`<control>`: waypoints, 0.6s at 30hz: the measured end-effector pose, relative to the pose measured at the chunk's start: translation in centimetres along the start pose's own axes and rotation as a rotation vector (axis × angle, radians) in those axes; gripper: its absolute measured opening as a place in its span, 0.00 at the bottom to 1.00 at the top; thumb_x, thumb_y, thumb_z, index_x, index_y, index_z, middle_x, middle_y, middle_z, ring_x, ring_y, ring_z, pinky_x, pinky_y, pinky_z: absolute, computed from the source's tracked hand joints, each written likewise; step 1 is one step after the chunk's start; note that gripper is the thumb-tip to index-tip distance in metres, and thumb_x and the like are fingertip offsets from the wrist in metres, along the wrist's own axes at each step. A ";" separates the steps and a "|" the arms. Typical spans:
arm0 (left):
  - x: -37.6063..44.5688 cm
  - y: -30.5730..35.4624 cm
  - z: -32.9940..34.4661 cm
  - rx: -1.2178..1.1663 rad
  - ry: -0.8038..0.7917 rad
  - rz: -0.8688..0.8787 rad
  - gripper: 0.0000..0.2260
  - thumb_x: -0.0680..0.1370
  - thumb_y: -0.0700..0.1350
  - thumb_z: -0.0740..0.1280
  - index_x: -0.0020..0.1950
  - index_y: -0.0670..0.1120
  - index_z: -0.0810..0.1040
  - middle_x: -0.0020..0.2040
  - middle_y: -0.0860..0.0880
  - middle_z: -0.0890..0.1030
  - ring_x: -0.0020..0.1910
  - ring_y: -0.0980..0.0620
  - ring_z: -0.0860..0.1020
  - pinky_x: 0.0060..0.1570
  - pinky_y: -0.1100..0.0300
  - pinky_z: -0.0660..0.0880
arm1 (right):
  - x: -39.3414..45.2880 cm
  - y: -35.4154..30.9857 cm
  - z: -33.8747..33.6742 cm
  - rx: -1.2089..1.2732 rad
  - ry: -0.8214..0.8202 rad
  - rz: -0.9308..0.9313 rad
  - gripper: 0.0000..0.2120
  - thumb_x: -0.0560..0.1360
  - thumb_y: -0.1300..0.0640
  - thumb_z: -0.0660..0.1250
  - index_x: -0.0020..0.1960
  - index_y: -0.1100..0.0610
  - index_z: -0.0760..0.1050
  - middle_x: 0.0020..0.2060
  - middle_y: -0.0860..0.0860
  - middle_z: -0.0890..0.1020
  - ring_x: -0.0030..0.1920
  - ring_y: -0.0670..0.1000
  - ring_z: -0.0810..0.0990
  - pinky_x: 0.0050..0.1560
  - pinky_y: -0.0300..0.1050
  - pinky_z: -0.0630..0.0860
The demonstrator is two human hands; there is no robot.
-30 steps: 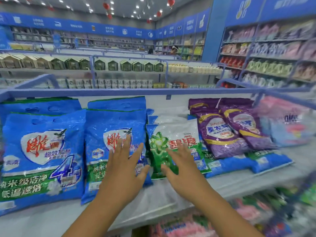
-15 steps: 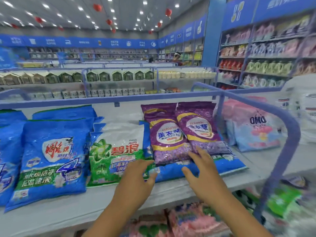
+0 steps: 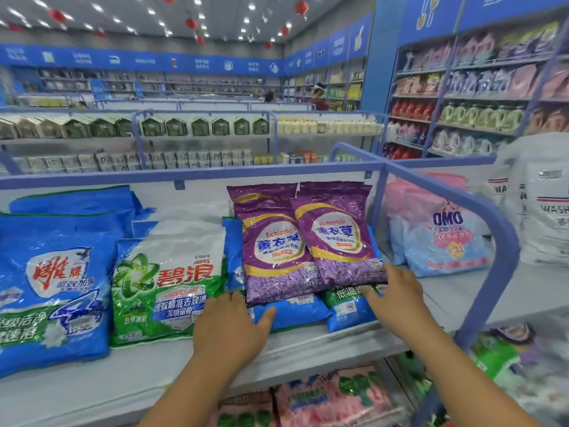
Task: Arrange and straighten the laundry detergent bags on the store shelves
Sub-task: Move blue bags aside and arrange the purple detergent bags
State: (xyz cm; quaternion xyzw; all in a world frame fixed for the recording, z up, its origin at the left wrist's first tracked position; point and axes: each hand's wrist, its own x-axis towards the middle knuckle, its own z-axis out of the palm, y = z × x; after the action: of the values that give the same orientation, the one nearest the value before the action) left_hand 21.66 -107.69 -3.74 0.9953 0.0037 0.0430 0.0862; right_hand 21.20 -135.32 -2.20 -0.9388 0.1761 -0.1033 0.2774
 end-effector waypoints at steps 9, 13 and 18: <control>1.9 1.2 -0.5 0.145 -0.150 -0.052 0.47 0.67 0.81 0.55 0.72 0.45 0.63 0.62 0.46 0.77 0.62 0.44 0.75 0.54 0.52 0.76 | 2.8 1.1 -2.3 0.218 -0.295 0.075 0.11 0.71 0.46 0.77 0.48 0.40 0.77 0.48 0.43 0.83 0.47 0.43 0.80 0.51 0.40 0.77; 2.1 0.8 -1.1 -0.191 -0.100 -0.149 0.49 0.60 0.79 0.69 0.70 0.48 0.64 0.57 0.50 0.80 0.56 0.46 0.80 0.49 0.53 0.79 | 5.0 2.3 -1.9 0.310 -0.374 0.146 0.31 0.54 0.39 0.82 0.55 0.48 0.84 0.49 0.48 0.87 0.52 0.52 0.84 0.58 0.51 0.79; 2.4 1.5 -1.4 -0.893 0.056 -0.294 0.38 0.67 0.56 0.81 0.71 0.52 0.67 0.68 0.49 0.74 0.57 0.50 0.74 0.56 0.53 0.74 | 6.7 2.1 -2.5 0.431 -0.441 0.194 0.32 0.50 0.48 0.86 0.51 0.57 0.85 0.45 0.52 0.88 0.50 0.55 0.85 0.57 0.50 0.80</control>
State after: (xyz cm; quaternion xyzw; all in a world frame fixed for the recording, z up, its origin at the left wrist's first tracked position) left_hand 23.89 -108.87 -1.91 0.8482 0.1281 0.0545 0.5111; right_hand 26.06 -140.79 -0.70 -0.8371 0.1745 0.0946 0.5098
